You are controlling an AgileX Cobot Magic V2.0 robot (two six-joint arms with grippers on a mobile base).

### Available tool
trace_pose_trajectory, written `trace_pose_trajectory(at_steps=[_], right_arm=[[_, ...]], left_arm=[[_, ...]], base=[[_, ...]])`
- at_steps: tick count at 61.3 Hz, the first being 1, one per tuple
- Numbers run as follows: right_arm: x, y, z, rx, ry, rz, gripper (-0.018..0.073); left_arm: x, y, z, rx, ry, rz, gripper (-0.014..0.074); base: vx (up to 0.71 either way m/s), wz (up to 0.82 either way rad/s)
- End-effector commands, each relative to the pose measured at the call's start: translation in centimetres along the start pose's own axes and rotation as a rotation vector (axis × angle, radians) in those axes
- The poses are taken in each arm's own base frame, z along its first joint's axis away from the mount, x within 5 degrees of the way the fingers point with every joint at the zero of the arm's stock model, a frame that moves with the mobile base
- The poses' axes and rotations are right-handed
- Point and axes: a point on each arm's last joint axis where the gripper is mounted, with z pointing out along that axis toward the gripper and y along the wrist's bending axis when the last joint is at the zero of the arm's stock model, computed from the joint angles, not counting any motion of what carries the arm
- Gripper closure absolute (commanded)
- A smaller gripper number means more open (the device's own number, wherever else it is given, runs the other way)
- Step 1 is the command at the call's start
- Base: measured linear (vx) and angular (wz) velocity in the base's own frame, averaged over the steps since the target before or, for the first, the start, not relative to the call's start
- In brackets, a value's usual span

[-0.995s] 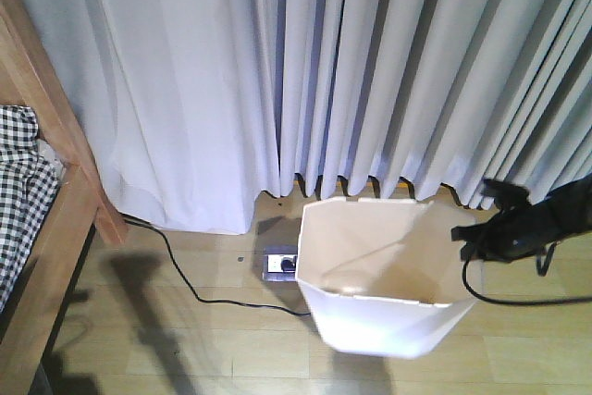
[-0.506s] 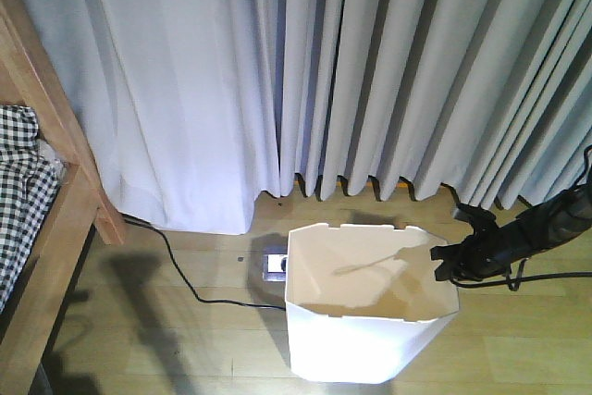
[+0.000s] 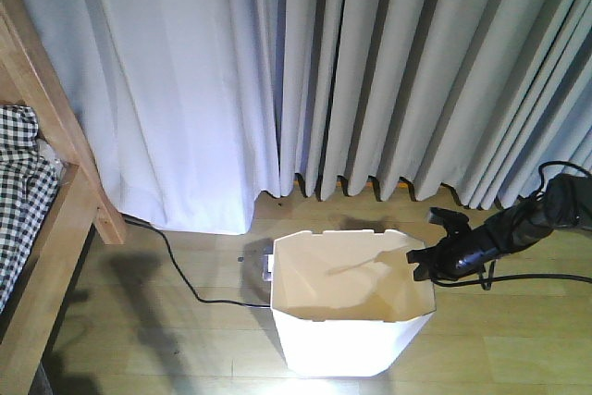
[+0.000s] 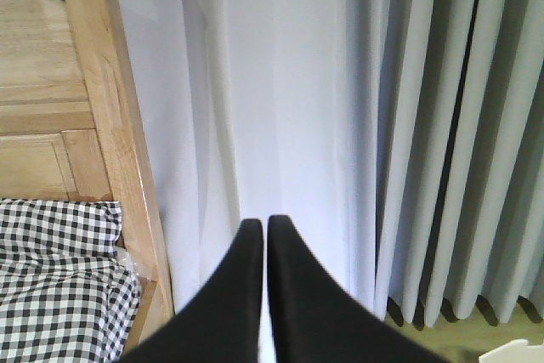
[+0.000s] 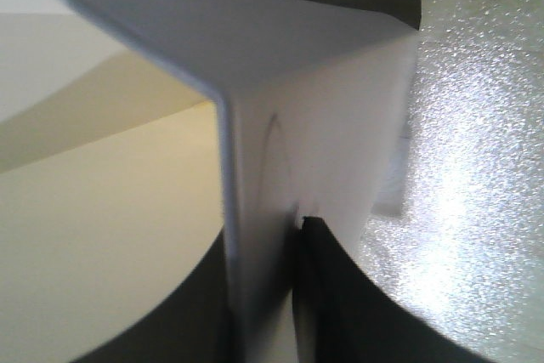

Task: Move trash bin to bedside with robot
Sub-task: 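Push the bin beside the bed frame with the right gripper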

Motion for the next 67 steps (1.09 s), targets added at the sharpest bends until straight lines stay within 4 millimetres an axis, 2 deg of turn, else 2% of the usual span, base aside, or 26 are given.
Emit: trace_pose_trajectory(at_steps=[1,13,25,40,51,67], right_arm=[[-2.7,1.5,-2.4,-0.123,-0.048,0.027,0.0522],[-1.9,1.1,-0.3,-0.123,-0.027,0.032,0.0507],[-2.5,2.3,1.5,-0.116,-0.006,-0.033,0.0482],[-3.9,2.3,1.3,-0.065,0.007,-0.080,0.0452],[-3.9,2.1,1.2,-0.049,0.015,-0.072,0.0403],[-3.7,2.0,1.2,-0.041,0.030,-0.093,0.0226]], left_arm=[[-0.1,0.0,0.0,0.003,-0.063,-0.004,0.0603],[-0.1,0.0,0.0,0.003,-0.063,-0.004,0.0603],[-0.1,0.0,0.0,0.003,-0.063,-0.004,0.0603],[-0.1,0.0,0.0,0.003,-0.063,-0.004,0.0603],[-0.1,0.0,0.0,0.003,-0.063,-0.004,0.0603],[-0.1,0.0,0.0,0.003,-0.063,-0.004,0.0603]], base=[[0.00,0.00],[0.00,0.00],[0.00,0.00],[0.00,0.00],[0.00,0.00],[0.00,0.00]])
